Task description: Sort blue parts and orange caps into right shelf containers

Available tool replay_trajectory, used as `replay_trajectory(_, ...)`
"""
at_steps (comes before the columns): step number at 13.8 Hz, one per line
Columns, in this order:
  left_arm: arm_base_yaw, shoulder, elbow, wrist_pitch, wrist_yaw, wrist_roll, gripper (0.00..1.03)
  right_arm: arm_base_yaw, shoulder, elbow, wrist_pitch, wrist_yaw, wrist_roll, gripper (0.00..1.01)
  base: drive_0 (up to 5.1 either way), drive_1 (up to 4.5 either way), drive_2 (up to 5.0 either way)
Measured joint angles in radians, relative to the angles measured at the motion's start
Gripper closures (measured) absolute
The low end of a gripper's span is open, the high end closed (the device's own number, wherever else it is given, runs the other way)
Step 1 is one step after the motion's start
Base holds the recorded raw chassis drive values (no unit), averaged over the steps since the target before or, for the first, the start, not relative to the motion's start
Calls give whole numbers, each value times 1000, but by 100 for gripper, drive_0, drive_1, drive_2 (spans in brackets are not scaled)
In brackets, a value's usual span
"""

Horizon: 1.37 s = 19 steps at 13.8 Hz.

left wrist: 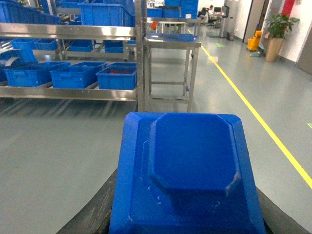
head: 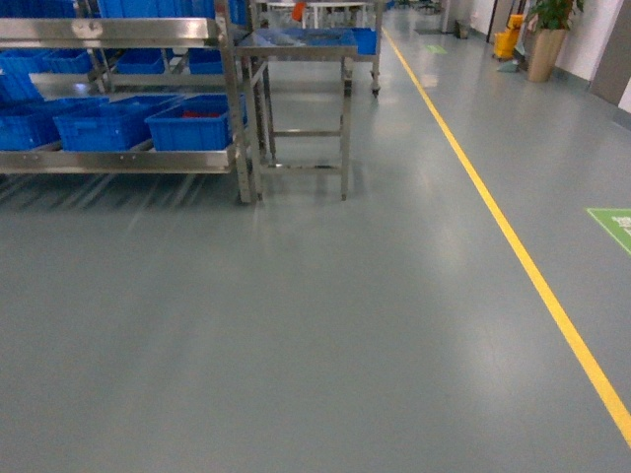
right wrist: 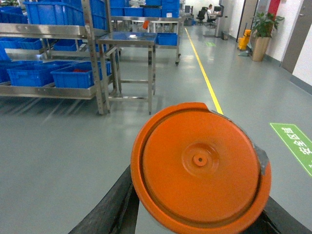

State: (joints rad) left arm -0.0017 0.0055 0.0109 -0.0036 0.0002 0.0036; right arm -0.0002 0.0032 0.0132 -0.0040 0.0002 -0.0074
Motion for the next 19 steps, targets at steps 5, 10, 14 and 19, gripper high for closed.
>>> replay_trajectory(5,0,0,0,-2,0,0,60,0,1,0,-3,0,0,57,-1,418,-421)
replay_trajectory(10,0,0,0,-3,0,0,60,0,1,0,-3,0,0,57,1,420,-419)
replay_trajectory(14,0,0,0,-2,-3,0,60,0,1,0,0,0,0,57,7,426,-413)
replay_trajectory(19,0,0,0,-2,0,0,60,0,0,0,-4,0,0,57,8,427,-412)
